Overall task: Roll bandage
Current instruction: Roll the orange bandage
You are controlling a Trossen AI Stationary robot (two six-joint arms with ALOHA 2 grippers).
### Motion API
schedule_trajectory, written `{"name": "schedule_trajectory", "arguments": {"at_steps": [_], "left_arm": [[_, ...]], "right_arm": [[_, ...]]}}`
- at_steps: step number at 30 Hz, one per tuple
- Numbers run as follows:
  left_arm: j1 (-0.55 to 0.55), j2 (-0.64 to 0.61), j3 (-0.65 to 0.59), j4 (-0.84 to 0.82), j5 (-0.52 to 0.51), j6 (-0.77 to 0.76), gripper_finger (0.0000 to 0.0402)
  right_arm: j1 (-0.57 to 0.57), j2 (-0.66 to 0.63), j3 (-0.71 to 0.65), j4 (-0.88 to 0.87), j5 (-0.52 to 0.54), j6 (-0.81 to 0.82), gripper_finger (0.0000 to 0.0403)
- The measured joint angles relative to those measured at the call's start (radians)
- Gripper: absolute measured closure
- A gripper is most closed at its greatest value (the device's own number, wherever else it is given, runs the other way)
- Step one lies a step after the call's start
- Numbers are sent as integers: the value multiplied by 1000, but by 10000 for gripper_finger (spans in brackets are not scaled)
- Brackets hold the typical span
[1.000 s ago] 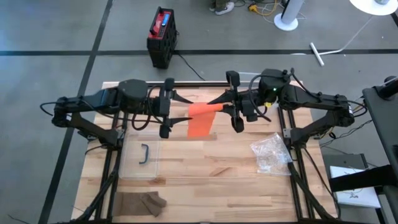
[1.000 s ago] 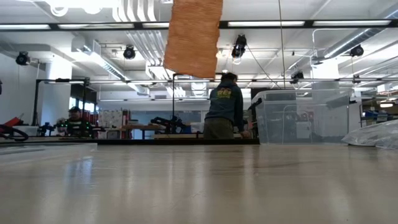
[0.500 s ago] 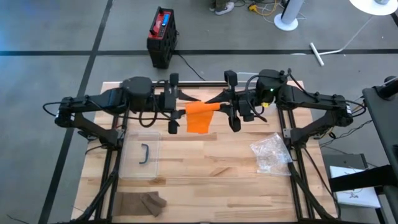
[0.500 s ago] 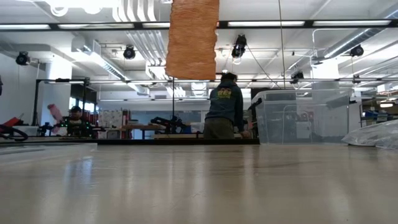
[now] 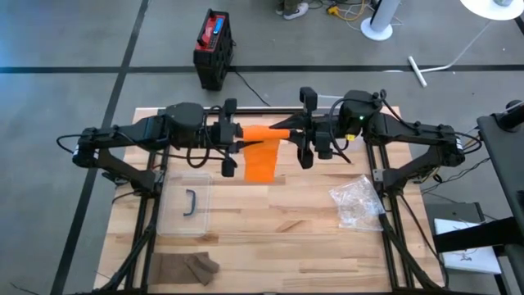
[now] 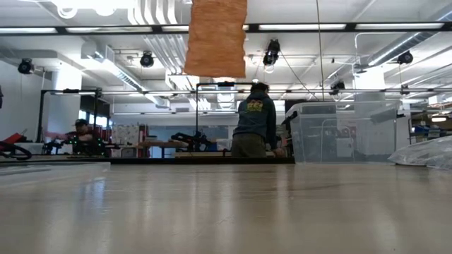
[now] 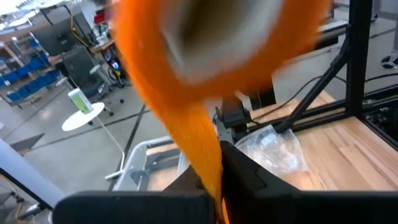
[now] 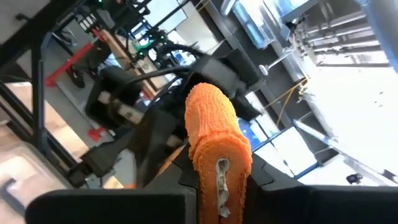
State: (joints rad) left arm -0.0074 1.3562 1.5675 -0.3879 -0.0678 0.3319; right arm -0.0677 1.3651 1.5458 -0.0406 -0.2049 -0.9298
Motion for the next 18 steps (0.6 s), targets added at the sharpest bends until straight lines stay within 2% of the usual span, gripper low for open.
{"name": "schedule_trajectory", "arguments": {"at_steps": [7, 11, 18], "left_arm": [[0, -1, -27, 15, -1, -12, 401], [0, -12, -27, 21, -1, -3, 398], [0, -53, -27, 18, 7, -1, 374]], "right_arm": [[0, -2, 0, -16, 31, -54, 365], [7, -2, 0, -9, 93, -123, 365], [24, -2, 0, -3, 101, -205, 365]]}}
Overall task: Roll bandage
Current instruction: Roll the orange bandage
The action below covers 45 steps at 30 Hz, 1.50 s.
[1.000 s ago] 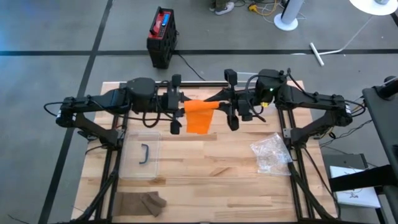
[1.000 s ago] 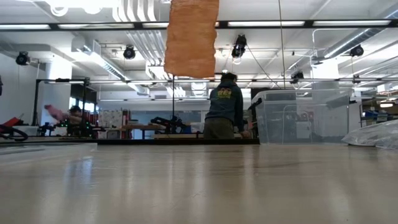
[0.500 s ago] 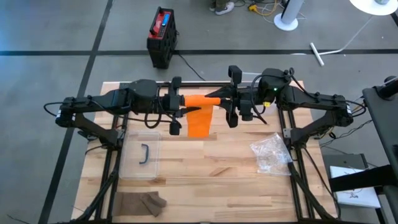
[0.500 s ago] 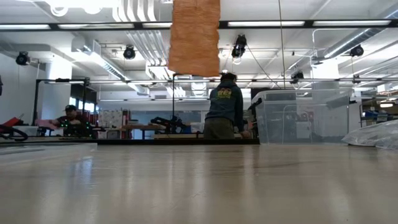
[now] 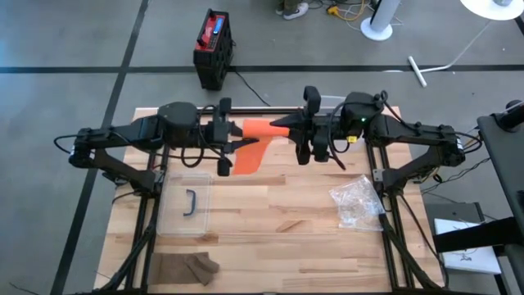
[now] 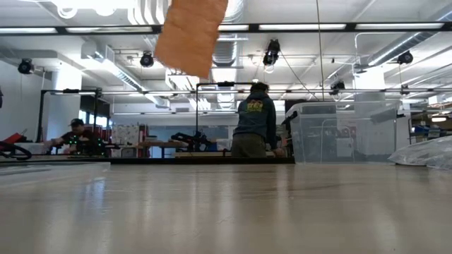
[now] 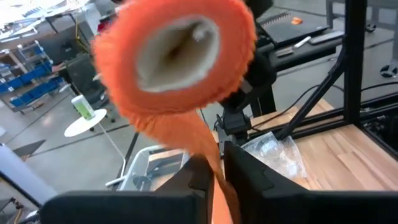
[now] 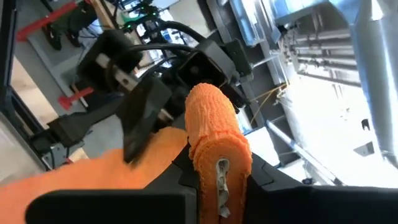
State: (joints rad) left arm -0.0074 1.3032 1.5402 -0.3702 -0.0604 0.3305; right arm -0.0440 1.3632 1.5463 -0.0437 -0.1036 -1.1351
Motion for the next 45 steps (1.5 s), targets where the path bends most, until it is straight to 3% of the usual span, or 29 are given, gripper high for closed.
{"name": "schedule_trajectory", "arguments": {"at_steps": [16, 22, 28, 38, 45], "left_arm": [[0, -26, 0, -45, 62, -4, 267], [-1, -47, 0, -63, 153, -108, 227], [0, -79, 0, -118, 153, -219, 188], [0, -89, 0, -14, 207, -383, 128], [-3, -89, 0, -33, 227, -471, 98]], "right_arm": [[35, -1, 0, 13, 1, -181, 365], [51, -1, 0, -9, -1, -320, 365], [53, -1, -2, -12, -45, -455, 365], [42, 40, -6, -33, -99, -726, 365], [33, 46, -6, -44, -106, -794, 364]]}}
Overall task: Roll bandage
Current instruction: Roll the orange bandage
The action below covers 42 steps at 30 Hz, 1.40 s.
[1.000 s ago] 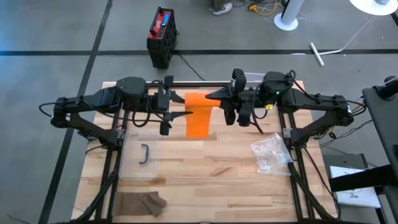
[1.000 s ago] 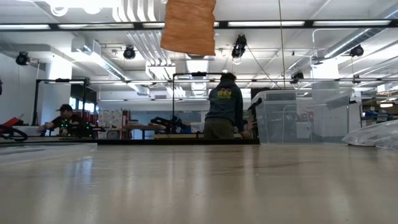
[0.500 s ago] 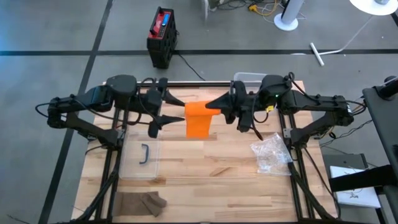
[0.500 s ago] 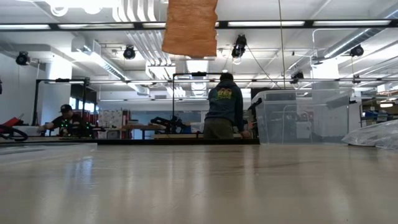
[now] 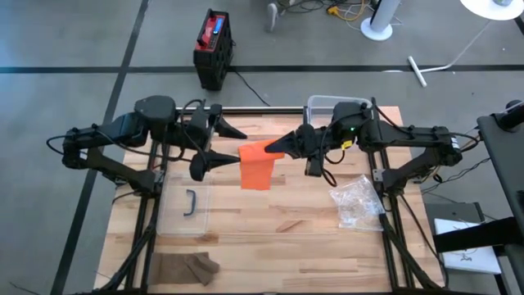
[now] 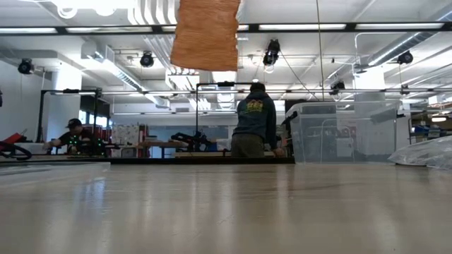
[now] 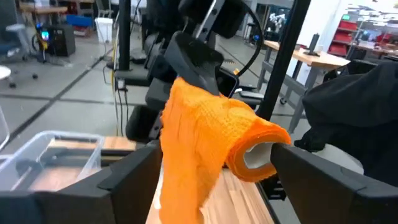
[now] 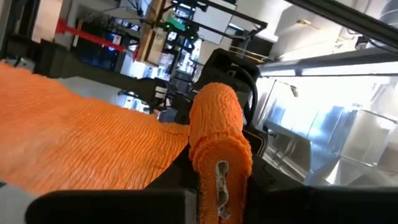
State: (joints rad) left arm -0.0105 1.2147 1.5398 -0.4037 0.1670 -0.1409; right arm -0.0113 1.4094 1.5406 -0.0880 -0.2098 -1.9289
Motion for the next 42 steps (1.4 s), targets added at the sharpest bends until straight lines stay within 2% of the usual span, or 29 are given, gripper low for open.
{"name": "schedule_trajectory", "arguments": {"at_steps": [8, 13, 20, 24, 34, 38, 42], "left_arm": [[3, -36, 0, -78, 5, -47, 81], [1, -53, 0, -86, -101, -105, 82], [16, -37, 0, -82, -108, -104, 100], [22, -13, 0, -93, -110, -76, 103], [40, 9, 0, -93, -110, -77, 90], [58, 26, 0, -115, -107, -94, 109], [88, 34, 0, -128, -86, -79, 154]], "right_arm": [[-14, 4, -2, -12, 56, -79, 364], [-33, 9, -2, -5, 63, -151, 364], [-41, 18, -2, -8, 19, -214, 364], [-61, 26, -2, -6, -52, -236, 364], [-89, 48, 0, -11, -54, -318, 364], [-93, 48, 0, -11, -58, -344, 364], [-94, 48, 0, -12, -55, -352, 364]]}}
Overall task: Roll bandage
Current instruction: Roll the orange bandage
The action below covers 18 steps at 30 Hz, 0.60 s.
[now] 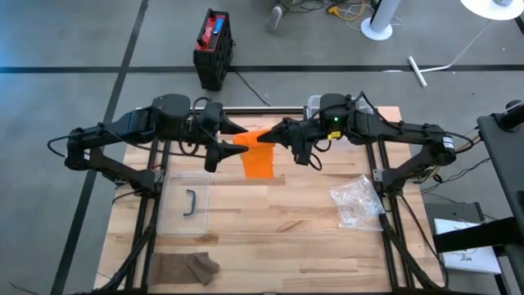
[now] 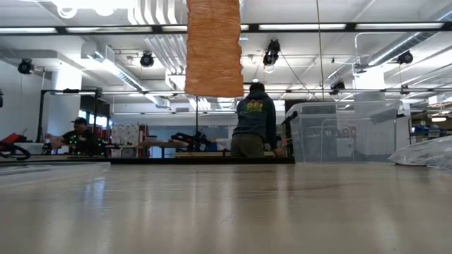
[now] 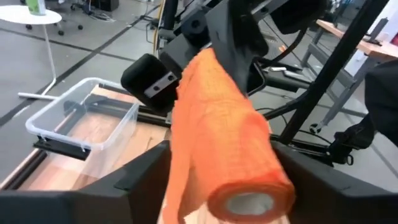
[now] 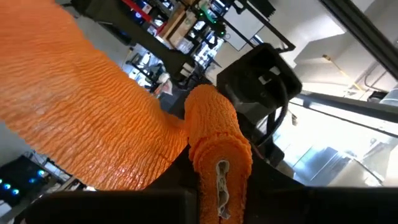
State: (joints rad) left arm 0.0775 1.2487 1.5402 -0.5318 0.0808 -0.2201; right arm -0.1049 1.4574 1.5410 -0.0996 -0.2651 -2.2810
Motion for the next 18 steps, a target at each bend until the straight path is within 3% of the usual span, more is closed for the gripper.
{"name": "schedule_trajectory", "arguments": {"at_steps": [3, 10, 14, 18], "left_arm": [[7, 0, 0, 0, 15, 55, 203], [6, 1, -6, -18, 14, 173, 360], [6, 1, -6, -34, 13, 247, 372], [6, 0, -6, -39, -18, 272, 355]], "right_arm": [[-2, 0, 0, -2, 7, -1, 364], [-2, -1, 1, -54, 11, 55, 345], [-1, -1, 1, -61, 4, 114, 306], [-1, -5, 1, -63, 4, 142, 263]]}}
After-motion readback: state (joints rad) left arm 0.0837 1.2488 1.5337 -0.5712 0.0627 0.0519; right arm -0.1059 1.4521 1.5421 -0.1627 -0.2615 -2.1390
